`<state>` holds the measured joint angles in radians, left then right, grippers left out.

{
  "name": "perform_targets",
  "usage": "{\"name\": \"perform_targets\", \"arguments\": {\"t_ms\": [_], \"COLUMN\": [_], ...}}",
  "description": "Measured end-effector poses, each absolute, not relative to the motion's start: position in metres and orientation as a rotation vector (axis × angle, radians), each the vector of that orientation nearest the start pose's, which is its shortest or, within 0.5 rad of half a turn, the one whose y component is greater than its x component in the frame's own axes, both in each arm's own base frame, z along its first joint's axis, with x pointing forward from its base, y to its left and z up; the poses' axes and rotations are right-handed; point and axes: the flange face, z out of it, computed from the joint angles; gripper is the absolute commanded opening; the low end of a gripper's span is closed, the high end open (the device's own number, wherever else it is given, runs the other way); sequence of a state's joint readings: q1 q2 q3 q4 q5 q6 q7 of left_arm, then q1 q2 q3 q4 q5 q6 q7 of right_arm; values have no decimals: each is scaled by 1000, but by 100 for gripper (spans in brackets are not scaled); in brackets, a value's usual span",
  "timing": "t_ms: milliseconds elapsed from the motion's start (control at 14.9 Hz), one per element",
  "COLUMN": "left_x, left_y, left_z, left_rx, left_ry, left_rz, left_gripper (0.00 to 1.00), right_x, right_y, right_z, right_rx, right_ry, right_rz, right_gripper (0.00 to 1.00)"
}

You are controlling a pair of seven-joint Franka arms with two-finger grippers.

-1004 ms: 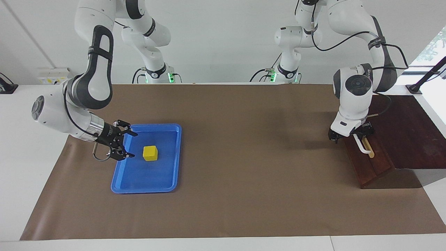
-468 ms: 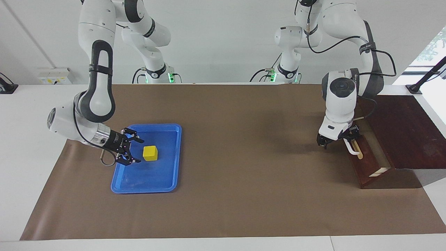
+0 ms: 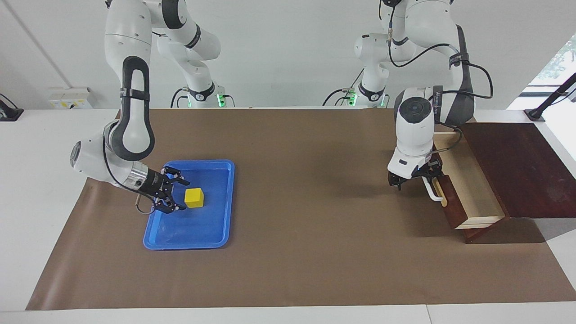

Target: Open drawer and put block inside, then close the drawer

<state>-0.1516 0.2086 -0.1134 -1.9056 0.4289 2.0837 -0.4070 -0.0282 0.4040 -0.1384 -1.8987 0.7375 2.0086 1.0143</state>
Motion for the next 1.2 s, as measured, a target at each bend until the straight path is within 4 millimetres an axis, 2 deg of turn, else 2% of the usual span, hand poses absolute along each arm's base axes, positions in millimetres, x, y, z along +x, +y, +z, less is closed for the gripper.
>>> {"name": "perform_targets", "arguments": {"t_ms": [401,669,870,1070,1204], "left_x": [581,576,566,567,575], "left_y": [-161,-176,-205,-204,-203], "left_z": [391,391,390,394,412], "left_rx": [-2807,-2810,-2828,-2821,-2834], "left_ry": [59,42,57,37,-17], "left_rz": [-125,-125,-129,-115,-87], "left_gripper": [100,100,100,100,100], "right_x": [604,602,600,597,595], "right_y": [-39,-37,-38,-38,-38], "right_z": [270,266,264,260,258], "right_rx": [-1831,-1836,-1841,-1852,-1865], "right_ry": [1894,1893,1888,1879,1865], "right_rz": [631,633,635,640,640], "right_gripper": [97,97,97,97,97]}}
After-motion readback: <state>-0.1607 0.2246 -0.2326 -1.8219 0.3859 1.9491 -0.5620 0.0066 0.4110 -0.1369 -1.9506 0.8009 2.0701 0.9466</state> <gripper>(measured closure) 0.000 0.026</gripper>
